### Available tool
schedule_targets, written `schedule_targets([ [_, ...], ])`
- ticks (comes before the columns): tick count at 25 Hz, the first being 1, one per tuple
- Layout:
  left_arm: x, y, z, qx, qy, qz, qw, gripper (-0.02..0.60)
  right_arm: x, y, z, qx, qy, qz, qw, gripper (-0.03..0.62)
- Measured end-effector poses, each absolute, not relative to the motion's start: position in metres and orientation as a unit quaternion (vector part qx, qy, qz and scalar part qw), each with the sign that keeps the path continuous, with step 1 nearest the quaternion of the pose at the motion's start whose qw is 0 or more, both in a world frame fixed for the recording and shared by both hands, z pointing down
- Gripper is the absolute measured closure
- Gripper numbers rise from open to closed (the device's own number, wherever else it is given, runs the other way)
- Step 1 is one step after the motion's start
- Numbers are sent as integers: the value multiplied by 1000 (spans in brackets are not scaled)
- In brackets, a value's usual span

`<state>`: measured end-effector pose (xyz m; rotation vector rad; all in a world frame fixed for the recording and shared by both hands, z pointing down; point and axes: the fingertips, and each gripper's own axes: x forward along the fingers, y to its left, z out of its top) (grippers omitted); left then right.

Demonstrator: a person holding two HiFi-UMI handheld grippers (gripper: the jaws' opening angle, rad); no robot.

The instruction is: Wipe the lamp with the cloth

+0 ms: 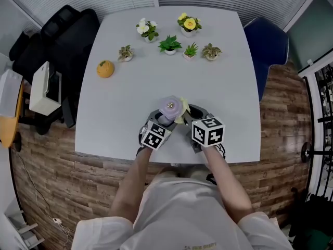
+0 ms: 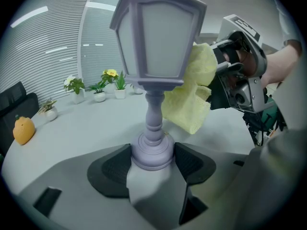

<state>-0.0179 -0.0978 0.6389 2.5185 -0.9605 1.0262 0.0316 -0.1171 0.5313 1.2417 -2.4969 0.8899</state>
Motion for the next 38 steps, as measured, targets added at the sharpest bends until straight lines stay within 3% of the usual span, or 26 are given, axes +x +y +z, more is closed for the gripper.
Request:
schedule_targets([
  [12,-18,-98,639,867,-330,352,126,293,29,-93,527,378,-862,316,118,526],
  [38,-18,-98,638,867,-330,352,125,293,18,-65,521,318,-902,196,216,526],
])
